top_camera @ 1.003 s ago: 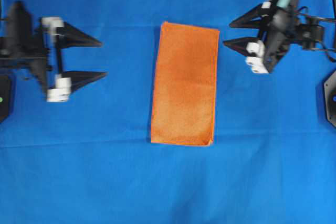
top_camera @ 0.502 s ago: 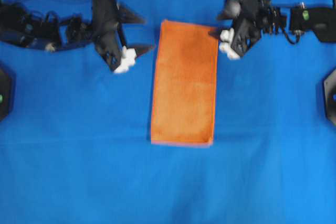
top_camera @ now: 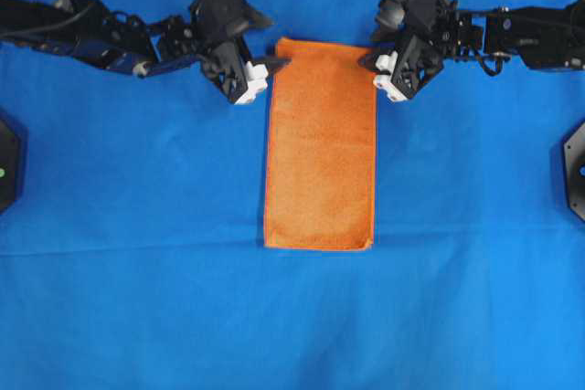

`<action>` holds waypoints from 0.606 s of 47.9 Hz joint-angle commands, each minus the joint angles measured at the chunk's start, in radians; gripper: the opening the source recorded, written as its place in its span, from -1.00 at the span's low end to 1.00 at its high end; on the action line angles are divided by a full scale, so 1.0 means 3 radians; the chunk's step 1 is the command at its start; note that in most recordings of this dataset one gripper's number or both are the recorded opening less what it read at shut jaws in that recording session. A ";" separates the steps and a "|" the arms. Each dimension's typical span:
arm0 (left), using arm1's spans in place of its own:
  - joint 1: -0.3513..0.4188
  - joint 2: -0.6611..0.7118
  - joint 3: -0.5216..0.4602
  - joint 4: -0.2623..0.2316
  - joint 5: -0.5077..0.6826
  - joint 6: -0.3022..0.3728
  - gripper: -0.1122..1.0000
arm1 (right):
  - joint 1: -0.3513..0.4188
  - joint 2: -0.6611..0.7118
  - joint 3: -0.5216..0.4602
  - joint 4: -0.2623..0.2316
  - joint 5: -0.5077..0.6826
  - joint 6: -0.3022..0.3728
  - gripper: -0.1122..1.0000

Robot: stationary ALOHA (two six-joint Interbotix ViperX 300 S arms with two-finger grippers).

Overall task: Fold the orange towel.
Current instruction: 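Move both grippers to the strip's top corners and grasp them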

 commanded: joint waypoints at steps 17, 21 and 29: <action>-0.0072 -0.0036 0.0005 0.0015 0.0010 0.0133 -0.77 | 0.0056 -0.0031 -0.0020 -0.0051 -0.0015 0.0005 -0.73; -0.0077 -0.0036 0.0000 0.0015 0.0010 0.0143 -0.77 | 0.0077 -0.0031 -0.0026 -0.0041 -0.0015 0.0010 -0.73; -0.0072 -0.0041 -0.0005 0.0015 0.0010 0.0153 -0.77 | 0.0107 -0.0031 -0.0031 -0.0026 -0.0056 0.0026 -0.73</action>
